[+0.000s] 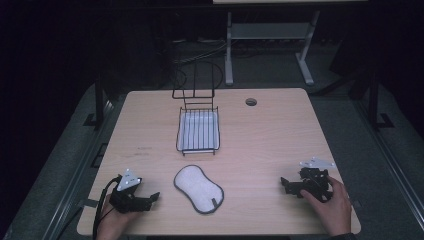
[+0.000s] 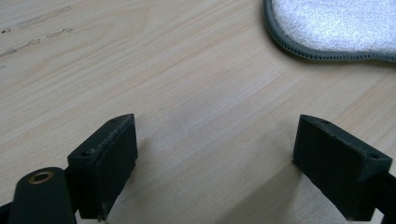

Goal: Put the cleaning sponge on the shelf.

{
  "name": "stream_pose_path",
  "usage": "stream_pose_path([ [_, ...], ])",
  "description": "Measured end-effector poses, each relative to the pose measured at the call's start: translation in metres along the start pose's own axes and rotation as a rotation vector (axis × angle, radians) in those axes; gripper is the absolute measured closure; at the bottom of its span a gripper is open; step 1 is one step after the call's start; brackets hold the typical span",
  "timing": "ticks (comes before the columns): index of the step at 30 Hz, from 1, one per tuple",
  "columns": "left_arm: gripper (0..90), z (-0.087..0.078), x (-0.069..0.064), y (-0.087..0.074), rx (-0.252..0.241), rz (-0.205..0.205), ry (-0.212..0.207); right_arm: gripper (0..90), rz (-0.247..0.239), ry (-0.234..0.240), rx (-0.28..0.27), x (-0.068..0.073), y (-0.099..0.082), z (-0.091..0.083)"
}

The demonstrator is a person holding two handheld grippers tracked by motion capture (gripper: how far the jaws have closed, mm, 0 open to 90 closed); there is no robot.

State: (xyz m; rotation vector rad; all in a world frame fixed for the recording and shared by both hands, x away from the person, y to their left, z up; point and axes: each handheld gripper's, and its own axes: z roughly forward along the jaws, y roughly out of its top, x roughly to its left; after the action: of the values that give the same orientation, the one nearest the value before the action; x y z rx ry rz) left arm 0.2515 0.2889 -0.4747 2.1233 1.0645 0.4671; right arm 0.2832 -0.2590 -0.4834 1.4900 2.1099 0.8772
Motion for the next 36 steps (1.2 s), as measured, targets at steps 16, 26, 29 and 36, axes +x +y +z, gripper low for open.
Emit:
stream_pose_path([
  [16, 27.2, -0.004, -0.001, 0.009, 0.013, -0.013, -0.035, 0.1, -0.002, -0.001, 0.001, 0.000, 0.000, 0.000],
  [26, 67.7, -0.009, -0.013, 0.026, -0.017, -0.007, -0.180, 0.1, -0.004, 0.000, 0.001, 0.000, 0.000, 0.000],
  [29, 81.9, -0.008, -0.017, 0.032, -0.017, 0.003, -0.204, 0.1, -0.003, 0.000, 0.001, 0.000, 0.000, 0.000],
  [36, 89.8, 0.002, -0.023, 0.055, -0.030, 0.032, -0.257, 0.1, -0.004, 0.000, -0.001, 0.000, 0.000, 0.000],
])
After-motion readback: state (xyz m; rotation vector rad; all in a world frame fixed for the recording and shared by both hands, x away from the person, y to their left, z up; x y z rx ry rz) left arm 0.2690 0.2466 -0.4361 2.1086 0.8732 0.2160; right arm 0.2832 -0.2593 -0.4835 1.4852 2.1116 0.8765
